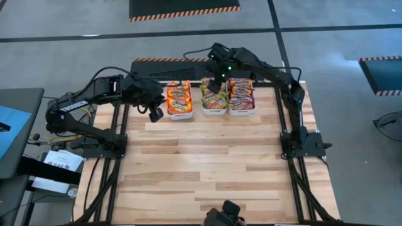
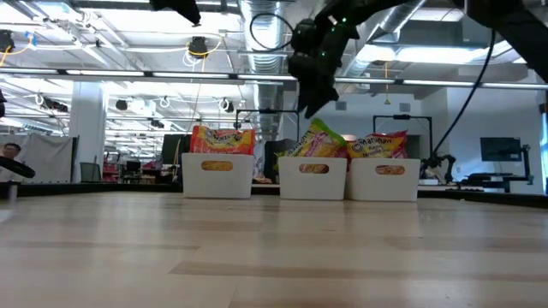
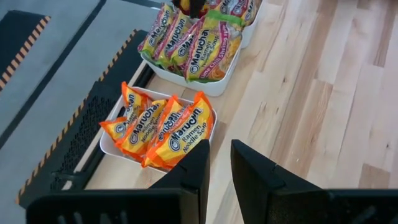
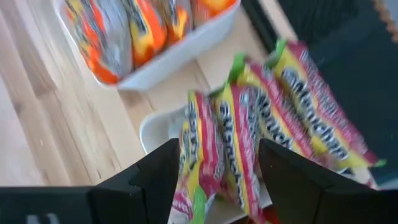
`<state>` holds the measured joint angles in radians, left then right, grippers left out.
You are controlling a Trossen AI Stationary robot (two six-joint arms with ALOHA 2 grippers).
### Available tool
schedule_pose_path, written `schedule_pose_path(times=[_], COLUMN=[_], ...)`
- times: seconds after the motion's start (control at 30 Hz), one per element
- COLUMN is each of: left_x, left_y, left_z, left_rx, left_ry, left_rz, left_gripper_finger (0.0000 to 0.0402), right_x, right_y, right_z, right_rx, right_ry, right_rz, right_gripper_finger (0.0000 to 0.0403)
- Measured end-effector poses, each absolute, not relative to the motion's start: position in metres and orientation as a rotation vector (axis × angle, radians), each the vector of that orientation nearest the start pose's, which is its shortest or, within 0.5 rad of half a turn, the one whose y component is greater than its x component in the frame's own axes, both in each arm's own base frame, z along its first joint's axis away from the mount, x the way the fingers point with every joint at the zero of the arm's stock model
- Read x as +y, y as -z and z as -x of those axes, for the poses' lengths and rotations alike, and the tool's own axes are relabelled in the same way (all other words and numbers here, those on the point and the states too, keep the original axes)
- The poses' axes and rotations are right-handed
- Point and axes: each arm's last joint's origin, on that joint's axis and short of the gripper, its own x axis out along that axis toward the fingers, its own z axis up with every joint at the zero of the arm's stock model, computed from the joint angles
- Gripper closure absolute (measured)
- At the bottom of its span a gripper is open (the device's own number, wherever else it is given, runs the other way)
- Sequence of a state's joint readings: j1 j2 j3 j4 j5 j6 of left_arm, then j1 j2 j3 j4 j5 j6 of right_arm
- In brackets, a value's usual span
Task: Sort Maruchan noodles
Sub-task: Put the green noodle pack into the center white bin
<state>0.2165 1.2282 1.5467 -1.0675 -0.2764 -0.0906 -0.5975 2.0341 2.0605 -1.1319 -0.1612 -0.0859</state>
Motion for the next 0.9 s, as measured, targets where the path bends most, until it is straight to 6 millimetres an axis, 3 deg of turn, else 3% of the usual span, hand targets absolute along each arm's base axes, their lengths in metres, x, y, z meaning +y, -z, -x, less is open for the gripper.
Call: schedule_pose_path(times=[0.33, 0.77, 0.9], left_x=[0.054, 0.054, 0.054], left_y=[-0.422, -0.422, -0.422], left_z=[-0.207, -0.207, -0.207], left_rx=[0.734, 0.734, 0.735], left_ry=[-0.511, -0.513, -0.513], left_rz=[0.027, 0.031, 0.031], left_gripper_finger=[0.0349, 0.0349, 0.0349], right_x=[-0.223, -0.222, -0.222], right_y=[-0.307, -0.28, -0.28], right_z=[-0.358, -0.358, -0.358], right_rx=[1.141, 1.212, 1.211], right_ry=[0.306, 0.329, 0.33], right_rz=[-0.354, -0.363, -0.361], right_gripper_finger=[0.0159, 0.0159, 0.0166])
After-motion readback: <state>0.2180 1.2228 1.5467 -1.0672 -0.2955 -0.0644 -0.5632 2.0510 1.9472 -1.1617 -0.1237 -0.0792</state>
